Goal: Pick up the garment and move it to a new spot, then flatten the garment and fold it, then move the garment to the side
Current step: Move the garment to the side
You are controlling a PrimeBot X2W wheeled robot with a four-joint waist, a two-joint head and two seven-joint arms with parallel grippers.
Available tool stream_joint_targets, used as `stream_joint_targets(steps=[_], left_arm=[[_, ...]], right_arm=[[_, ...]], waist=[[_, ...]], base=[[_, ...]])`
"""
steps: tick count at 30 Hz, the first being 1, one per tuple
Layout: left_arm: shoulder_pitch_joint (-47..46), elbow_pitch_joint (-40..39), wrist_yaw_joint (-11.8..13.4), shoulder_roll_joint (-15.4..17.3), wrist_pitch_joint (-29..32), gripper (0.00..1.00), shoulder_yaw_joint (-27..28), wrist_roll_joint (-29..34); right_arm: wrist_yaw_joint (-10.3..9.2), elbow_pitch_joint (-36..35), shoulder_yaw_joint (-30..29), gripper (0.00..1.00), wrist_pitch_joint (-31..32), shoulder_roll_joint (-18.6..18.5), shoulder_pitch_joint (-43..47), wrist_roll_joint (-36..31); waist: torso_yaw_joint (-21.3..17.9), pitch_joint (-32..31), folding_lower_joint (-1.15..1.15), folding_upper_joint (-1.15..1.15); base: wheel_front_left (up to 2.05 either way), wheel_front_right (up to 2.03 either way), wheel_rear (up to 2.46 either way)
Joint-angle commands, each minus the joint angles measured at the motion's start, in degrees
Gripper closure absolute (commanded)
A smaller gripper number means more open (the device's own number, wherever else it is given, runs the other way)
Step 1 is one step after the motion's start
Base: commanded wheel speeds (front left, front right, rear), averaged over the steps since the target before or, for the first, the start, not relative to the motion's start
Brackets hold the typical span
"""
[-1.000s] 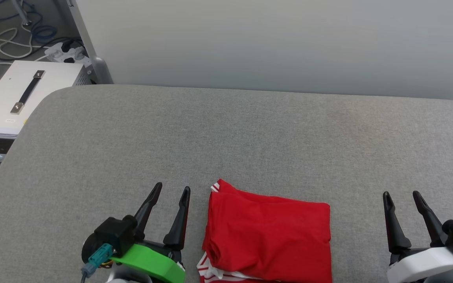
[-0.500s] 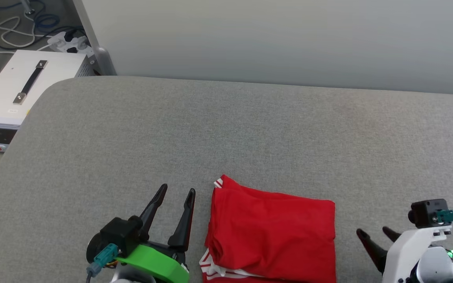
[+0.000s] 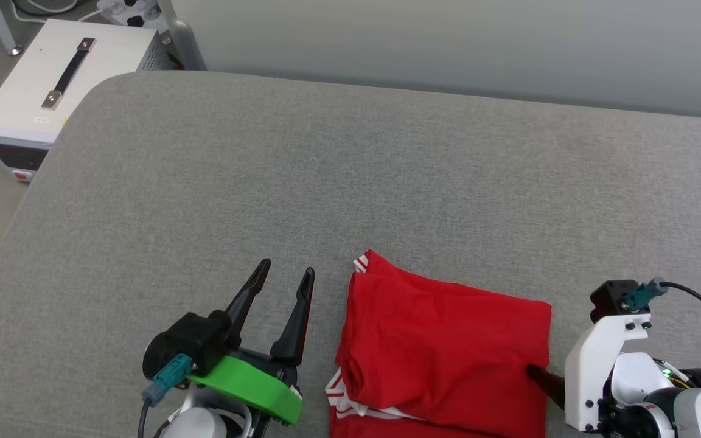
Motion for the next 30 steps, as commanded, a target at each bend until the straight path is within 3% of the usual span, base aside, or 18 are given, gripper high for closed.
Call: stream_joint_targets(steps=[1, 12, 13, 14, 15, 23, 30], left_arm=[[-1.3, 0.1, -0.2, -0.3, -0.3, 0.00, 0.1, 0.2], [-3.1, 0.3, -0.2, -1.0, -0.3, 0.00, -0.8, -0.1], [-3.2, 0.4, -0.2, -1.0, -0.3, 0.00, -0.8, -0.1], [-3.3, 0.5, -0.2, -1.0, -0.3, 0.00, -0.8, -0.1], [-3.4, 0.5, -0.2, -1.0, -0.3, 0.00, -0.8, -0.2], [-2.6, 1.1, -0.2, -0.8, -0.3, 0.00, -0.2, -0.3], [-1.4, 1.3, -0.2, -0.3, -0.3, 0.00, -1.2, -1.0]], right_arm=[[-0.04, 0.9, -0.1, 0.00, 0.1, 0.3, -1.1, -0.9], [-0.04, 9.6, 3.0, 0.00, -0.4, 1.8, -2.6, -1.5], [-0.04, 10.4, 3.7, 0.21, -0.3, 1.6, -2.5, -1.6], [-0.04, 11.0, 4.4, 0.70, -0.5, 1.3, -2.3, -1.9], [-0.04, 11.5, 5.1, 1.00, -0.7, 0.9, -2.2, -2.1], [-0.04, 12.9, 9.1, 1.00, -7.3, -2.7, -3.4, -2.0], [-0.04, 9.5, 14.6, 1.00, -12.1, -11.6, -4.9, -1.8]], waist=[[1.9, 1.9, 0.00, 0.00], [3.9, 4.4, 0.00, 0.00], [4.0, 4.5, 0.00, 0.00], [4.1, 4.5, 0.00, 0.00], [4.2, 4.4, 0.00, 0.00], [2.6, 2.4, 0.00, 0.00], [-1.9, 0.4, 0.00, 0.00]], base=[[0.00, 0.00, 0.00], [0.00, 0.00, 0.00], [0.00, 0.00, 0.00], [0.00, 0.00, 0.00], [0.00, 0.00, 0.00], [0.00, 0.00, 0.00], [0.00, 0.00, 0.00]])
